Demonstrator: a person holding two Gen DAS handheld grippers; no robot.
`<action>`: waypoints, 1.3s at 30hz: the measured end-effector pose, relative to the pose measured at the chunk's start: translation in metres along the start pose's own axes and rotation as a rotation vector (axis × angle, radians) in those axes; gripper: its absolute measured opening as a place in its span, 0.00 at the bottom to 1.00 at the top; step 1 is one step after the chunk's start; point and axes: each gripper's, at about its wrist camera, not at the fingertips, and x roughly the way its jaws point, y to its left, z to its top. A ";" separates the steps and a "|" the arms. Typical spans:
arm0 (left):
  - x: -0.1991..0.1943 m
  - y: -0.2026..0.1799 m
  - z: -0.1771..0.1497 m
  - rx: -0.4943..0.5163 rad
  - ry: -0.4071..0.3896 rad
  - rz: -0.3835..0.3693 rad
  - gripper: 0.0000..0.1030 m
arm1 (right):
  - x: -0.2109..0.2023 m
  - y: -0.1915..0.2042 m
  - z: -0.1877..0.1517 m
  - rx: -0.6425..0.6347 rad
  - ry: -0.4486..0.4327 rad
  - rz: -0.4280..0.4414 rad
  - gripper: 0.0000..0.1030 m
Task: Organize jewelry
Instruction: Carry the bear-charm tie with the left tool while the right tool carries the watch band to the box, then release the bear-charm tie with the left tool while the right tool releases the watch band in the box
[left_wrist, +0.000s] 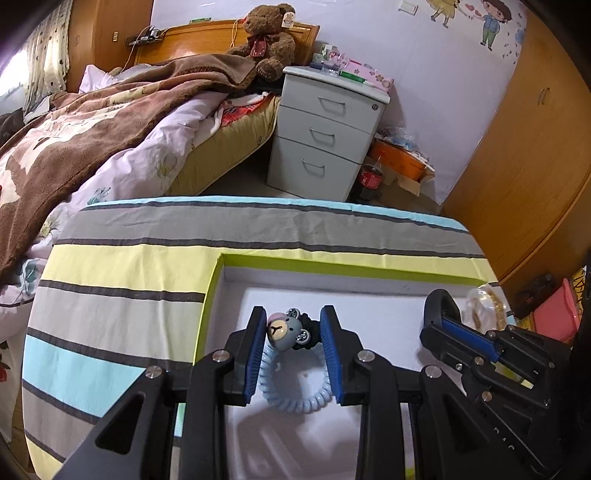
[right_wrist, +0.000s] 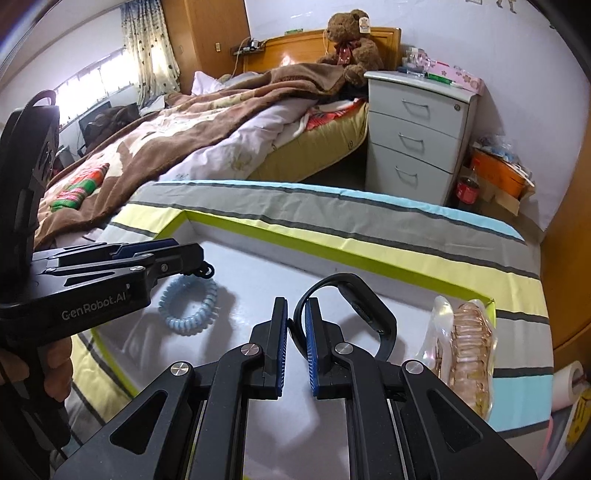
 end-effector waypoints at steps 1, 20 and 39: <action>0.002 0.000 0.000 -0.002 0.003 0.005 0.31 | 0.001 0.000 0.000 0.000 0.002 0.000 0.09; 0.012 -0.002 0.001 0.009 0.019 0.024 0.32 | 0.019 0.003 0.002 -0.025 0.039 -0.026 0.10; 0.007 -0.001 -0.002 0.001 0.028 0.048 0.49 | 0.011 0.005 0.000 -0.026 0.038 -0.047 0.27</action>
